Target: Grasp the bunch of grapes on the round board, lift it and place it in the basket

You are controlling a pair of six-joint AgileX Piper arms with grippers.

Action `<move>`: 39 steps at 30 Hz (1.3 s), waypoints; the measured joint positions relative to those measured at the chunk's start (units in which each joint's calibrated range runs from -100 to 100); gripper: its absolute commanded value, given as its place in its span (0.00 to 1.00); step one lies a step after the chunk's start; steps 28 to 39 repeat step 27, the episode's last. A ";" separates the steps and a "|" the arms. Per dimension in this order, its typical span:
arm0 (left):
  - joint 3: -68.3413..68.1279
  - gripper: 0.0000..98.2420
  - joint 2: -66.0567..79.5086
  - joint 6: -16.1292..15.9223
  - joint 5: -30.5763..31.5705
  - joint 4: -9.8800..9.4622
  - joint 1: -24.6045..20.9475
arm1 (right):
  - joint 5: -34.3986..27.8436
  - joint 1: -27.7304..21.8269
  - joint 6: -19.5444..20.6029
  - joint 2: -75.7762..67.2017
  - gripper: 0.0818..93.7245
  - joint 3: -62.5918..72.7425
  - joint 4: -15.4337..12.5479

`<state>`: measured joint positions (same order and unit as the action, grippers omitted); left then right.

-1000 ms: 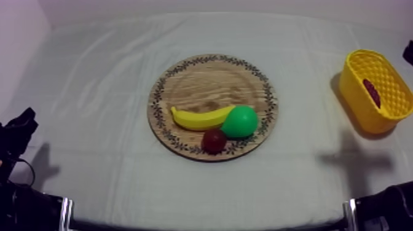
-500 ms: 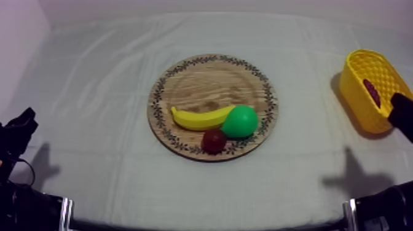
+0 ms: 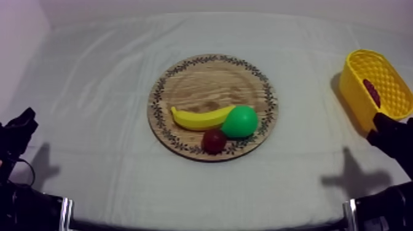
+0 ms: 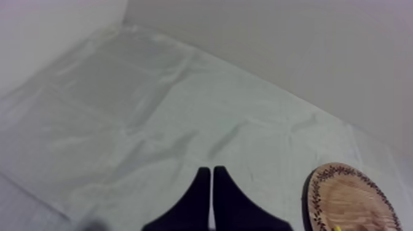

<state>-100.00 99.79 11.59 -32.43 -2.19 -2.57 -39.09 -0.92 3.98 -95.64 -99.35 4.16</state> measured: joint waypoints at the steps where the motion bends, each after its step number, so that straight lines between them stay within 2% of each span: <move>1: 0.00 0.00 0.00 0.00 0.00 0.00 0.00 | 0.21 0.09 -1.00 0.00 0.00 -0.16 -1.39; 3: 0.00 0.00 0.00 0.00 0.00 0.00 0.00 | 1.45 0.29 -3.63 0.00 0.00 -0.22 -3.57; 6: 0.00 0.00 0.00 0.00 0.00 0.00 0.00 | 1.71 0.42 -8.31 0.00 0.00 -0.35 -5.15; 10: 0.00 0.00 0.00 0.00 0.00 0.00 0.00 | 1.71 0.42 -13.02 0.00 0.00 -0.41 -5.39; 13: 0.00 0.00 0.00 0.00 0.00 0.00 0.00 | 1.71 0.42 -14.86 0.00 0.00 -0.41 -5.49; 39: 0.00 0.00 0.00 0.00 0.00 0.00 0.00 | 1.71 0.45 -15.39 0.00 0.00 -0.41 -5.66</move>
